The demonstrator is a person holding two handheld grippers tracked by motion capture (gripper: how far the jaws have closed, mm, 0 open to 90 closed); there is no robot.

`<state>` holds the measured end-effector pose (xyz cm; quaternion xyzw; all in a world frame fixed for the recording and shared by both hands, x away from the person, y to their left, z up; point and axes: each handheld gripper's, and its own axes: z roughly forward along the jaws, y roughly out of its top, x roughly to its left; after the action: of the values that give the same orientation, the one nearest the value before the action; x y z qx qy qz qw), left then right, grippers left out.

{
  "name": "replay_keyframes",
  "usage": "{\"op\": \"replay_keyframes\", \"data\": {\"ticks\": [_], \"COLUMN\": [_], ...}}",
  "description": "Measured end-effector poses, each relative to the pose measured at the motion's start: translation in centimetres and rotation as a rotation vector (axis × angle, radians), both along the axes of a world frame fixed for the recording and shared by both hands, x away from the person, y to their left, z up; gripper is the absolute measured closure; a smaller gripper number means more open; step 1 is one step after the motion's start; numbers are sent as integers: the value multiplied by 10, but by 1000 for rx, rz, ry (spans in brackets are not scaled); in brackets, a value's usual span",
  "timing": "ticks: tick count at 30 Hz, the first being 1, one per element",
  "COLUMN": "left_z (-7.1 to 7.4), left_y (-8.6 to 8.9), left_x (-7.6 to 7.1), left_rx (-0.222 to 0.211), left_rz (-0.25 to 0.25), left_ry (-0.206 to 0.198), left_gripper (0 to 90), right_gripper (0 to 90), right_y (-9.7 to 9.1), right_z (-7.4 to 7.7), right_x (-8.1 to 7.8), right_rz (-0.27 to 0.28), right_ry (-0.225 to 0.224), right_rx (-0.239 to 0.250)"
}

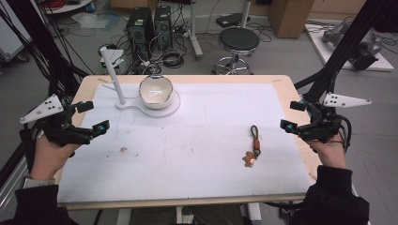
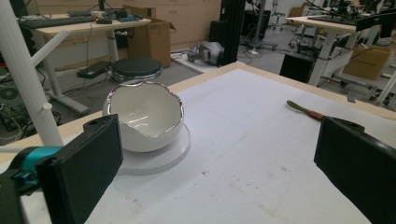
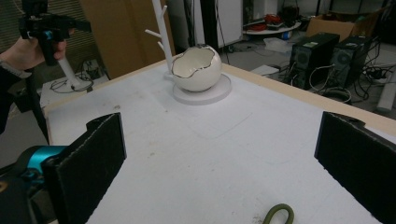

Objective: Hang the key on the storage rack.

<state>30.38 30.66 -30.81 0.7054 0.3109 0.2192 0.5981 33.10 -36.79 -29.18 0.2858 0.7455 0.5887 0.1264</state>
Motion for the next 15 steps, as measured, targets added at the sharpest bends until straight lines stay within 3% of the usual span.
{"op": "replay_keyframes", "data": {"ticks": [7, 15], "left_z": [-1, -4], "left_y": [-1, -3], "left_x": [0, 2], "left_rx": [2, 10], "left_rz": [6, 2], "left_ry": [6, 21], "left_gripper": [17, 17], "right_gripper": [13, 13], "right_y": [0, -5], "right_z": [-1, -2], "right_x": [1, 2], "right_rz": [-15, -86], "right_ry": [3, -2], "right_rx": [-17, -18]}}
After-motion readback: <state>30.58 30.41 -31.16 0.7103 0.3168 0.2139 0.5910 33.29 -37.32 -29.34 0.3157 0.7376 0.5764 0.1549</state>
